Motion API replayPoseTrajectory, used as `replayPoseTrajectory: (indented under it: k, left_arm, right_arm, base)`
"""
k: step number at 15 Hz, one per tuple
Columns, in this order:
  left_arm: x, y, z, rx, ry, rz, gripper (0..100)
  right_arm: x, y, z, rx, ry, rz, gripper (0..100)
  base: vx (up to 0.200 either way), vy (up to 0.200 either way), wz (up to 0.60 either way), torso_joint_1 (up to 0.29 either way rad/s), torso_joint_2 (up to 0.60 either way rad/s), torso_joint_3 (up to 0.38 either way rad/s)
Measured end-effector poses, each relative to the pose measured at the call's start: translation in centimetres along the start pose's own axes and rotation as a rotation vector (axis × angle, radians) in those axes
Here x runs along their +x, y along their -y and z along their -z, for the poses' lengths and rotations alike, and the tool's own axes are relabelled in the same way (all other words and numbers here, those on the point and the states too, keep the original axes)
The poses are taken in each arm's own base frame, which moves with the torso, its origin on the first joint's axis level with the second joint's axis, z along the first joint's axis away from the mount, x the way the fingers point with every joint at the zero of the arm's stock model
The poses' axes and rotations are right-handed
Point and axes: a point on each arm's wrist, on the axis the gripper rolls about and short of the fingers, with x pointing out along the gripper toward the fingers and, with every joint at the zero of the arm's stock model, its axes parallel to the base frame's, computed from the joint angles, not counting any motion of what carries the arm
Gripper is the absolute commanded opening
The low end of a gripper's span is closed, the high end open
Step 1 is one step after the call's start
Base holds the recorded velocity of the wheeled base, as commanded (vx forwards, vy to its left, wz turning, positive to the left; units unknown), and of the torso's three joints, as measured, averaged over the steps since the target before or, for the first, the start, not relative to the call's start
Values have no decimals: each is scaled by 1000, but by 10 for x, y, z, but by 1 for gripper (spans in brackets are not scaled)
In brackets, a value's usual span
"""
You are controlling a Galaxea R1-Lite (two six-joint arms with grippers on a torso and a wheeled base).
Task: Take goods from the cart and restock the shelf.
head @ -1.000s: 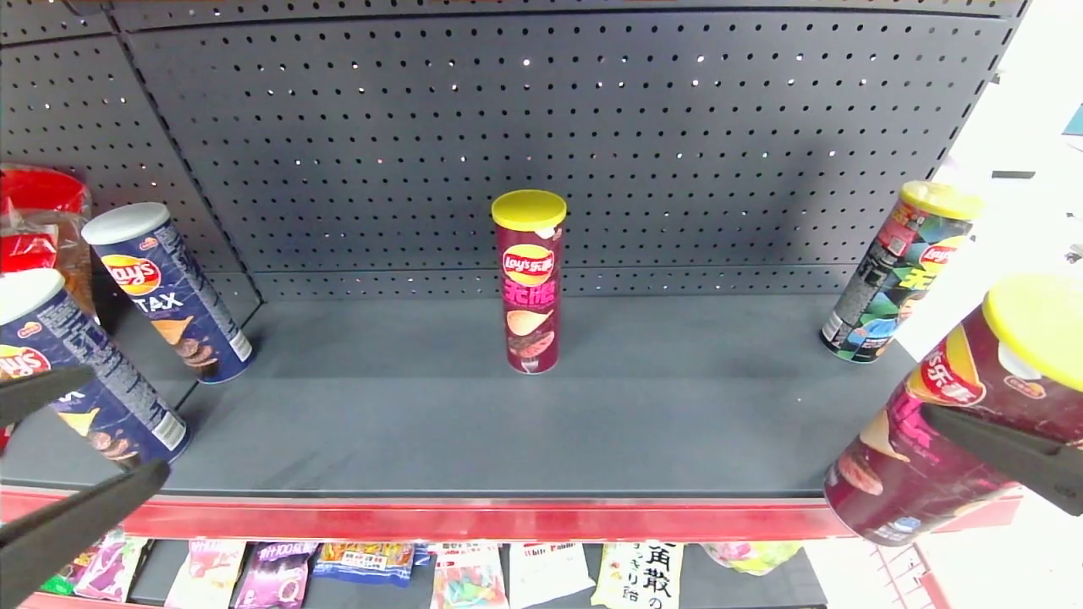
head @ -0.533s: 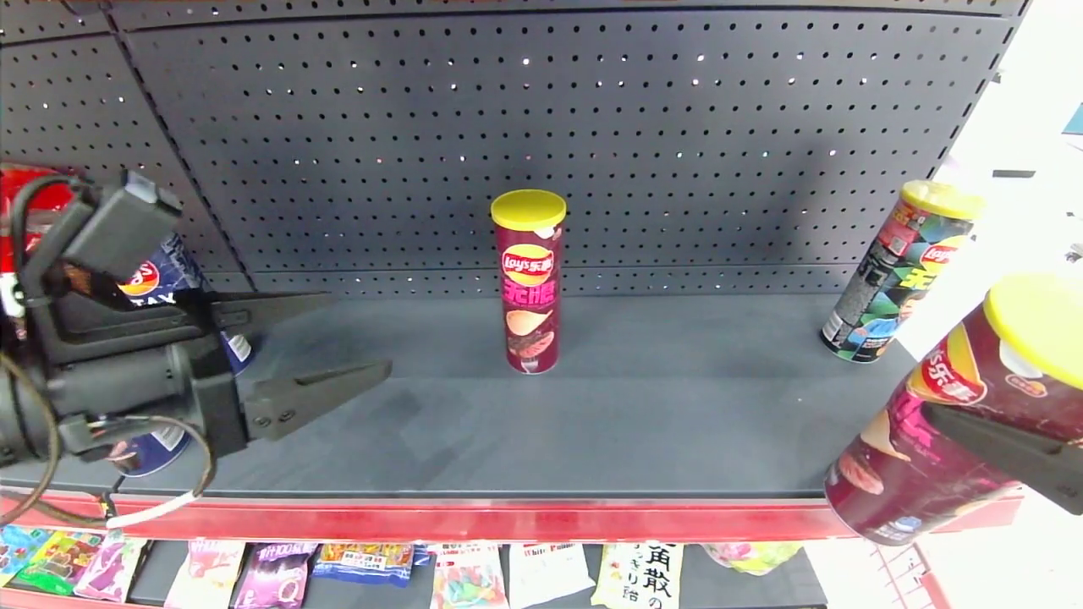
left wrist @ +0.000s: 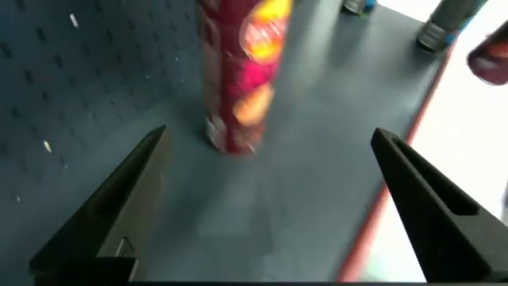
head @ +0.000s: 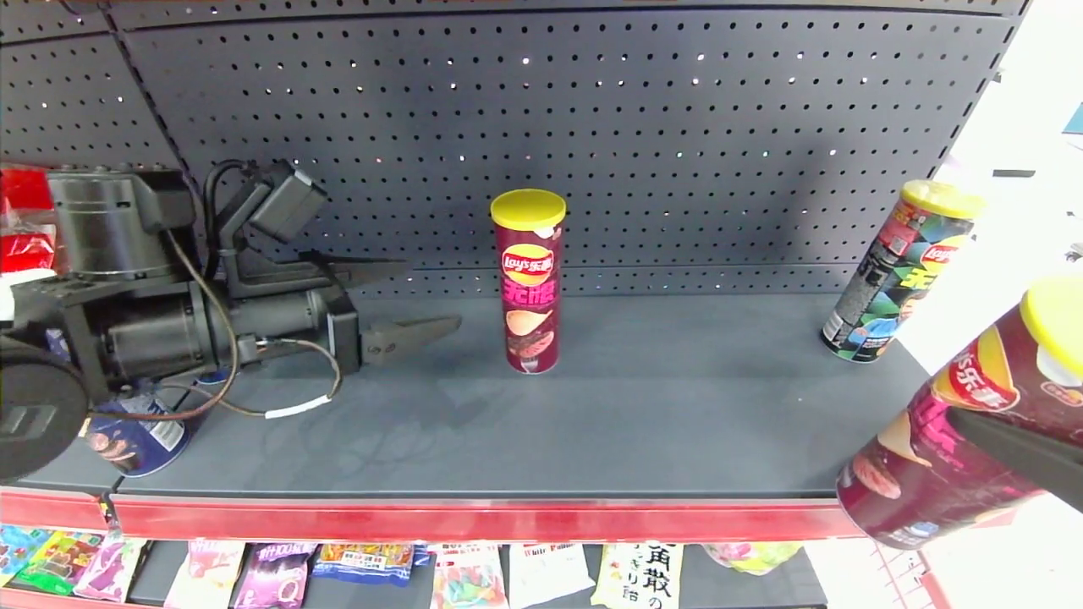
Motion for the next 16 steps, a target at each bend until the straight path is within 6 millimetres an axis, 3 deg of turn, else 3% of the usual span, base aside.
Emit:
replayPoseTrajectory:
  k: [7,16]
  left_arm:
    - [54,-33,-9,43,42,54,100]
    - [87,-43,-3,55,54,79,100]
  right_arm:
    - [-1,0,-2,-3,10,7,0]
    - [-2,1,-1,-5,6,22,0]
  base:
    - [0,0,0,0,0,0]
    - [0,0,0,0,0,0]
